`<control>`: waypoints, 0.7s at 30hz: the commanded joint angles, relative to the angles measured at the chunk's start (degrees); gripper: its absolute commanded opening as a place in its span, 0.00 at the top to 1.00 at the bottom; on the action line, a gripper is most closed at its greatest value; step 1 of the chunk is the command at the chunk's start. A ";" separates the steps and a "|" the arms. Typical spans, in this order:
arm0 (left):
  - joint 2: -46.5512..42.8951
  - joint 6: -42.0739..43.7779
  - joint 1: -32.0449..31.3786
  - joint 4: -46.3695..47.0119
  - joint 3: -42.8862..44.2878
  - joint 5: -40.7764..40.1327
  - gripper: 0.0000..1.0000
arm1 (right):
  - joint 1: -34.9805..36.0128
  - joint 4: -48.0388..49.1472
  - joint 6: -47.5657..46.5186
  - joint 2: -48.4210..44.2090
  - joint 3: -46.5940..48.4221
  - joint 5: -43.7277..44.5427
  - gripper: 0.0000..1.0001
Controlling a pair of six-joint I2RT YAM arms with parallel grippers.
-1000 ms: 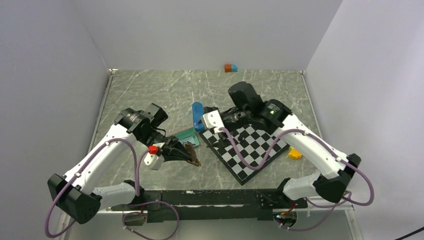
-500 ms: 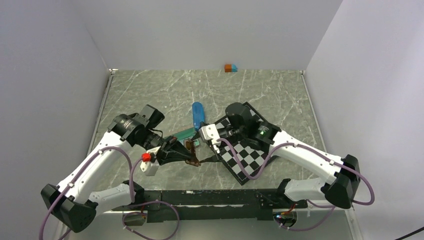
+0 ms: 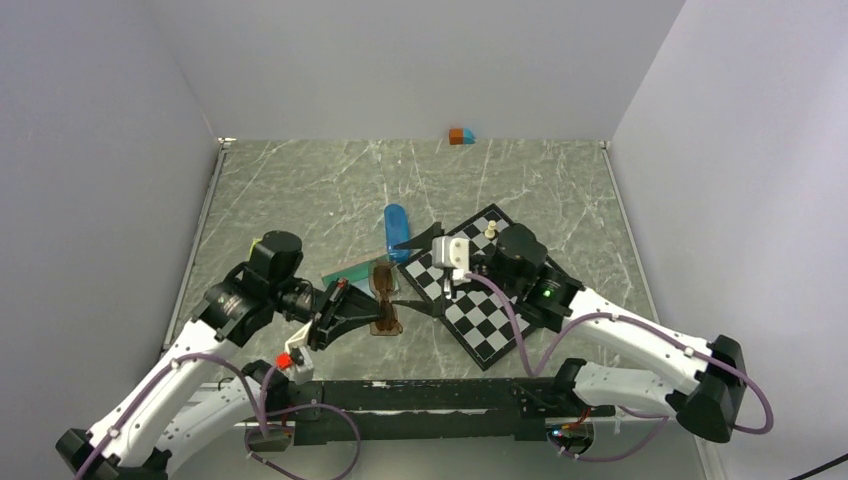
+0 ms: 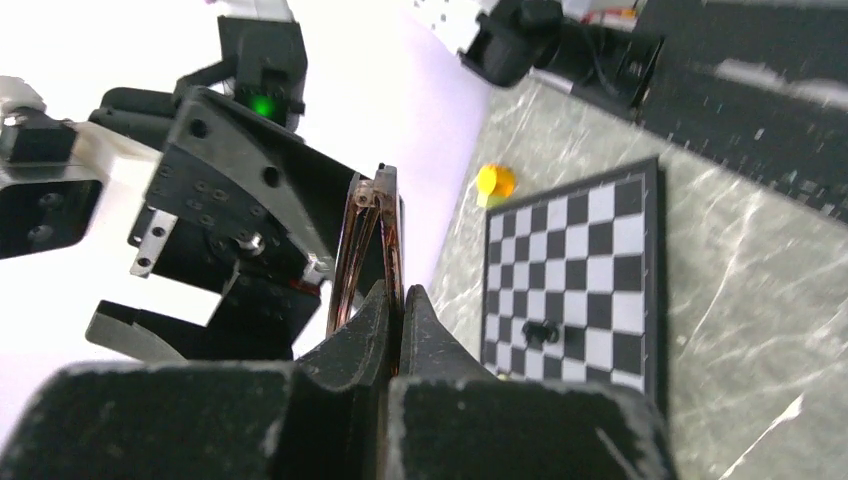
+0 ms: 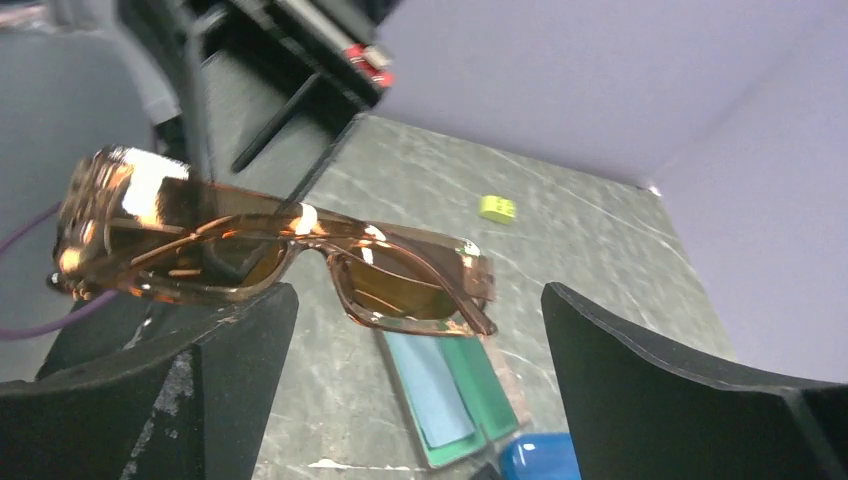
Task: Organize the sunglasses
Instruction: Pass from the left arm to the right
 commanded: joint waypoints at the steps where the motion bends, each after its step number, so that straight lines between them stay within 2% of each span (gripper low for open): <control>1: -4.92 -17.50 -2.44 29.43 -6.38 -15.13 1.00 | 0.28 -2.32 5.11 -6.05 0.87 8.66 0.01; 4: -5.14 -18.87 -3.77 33.91 -8.24 -27.35 1.00 | 0.22 -1.62 6.87 -11.24 -3.05 11.92 0.00; 8: -4.29 -24.58 -4.73 40.53 -9.91 -36.34 1.00 | 0.19 -1.11 10.98 -15.90 -6.64 21.87 0.00; 11: -2.93 -29.17 -6.17 51.50 -13.29 -42.75 0.98 | 0.12 -0.52 19.00 -16.10 -5.79 31.16 0.00; 14: 1.15 -34.77 -7.80 70.00 -16.17 -50.32 0.97 | 0.05 -2.87 32.59 -13.20 -2.14 41.69 0.00; 16: 6.16 -38.03 -10.02 79.82 -14.55 -59.36 0.96 | 0.05 -6.20 43.36 -10.62 0.43 50.01 0.00; 18: 12.17 -38.99 -12.76 83.37 -10.04 -71.52 1.00 | 0.03 -8.26 51.89 -8.43 1.39 56.09 0.00; 20: 18.71 -35.83 -15.52 82.87 -5.20 -83.72 1.00 | 0.03 -4.12 55.77 -7.96 -0.40 57.91 0.00; 21: 21.93 -34.37 -16.56 85.65 -4.01 -87.90 1.00 | 0.03 -0.35 56.81 -7.98 -2.07 57.92 0.00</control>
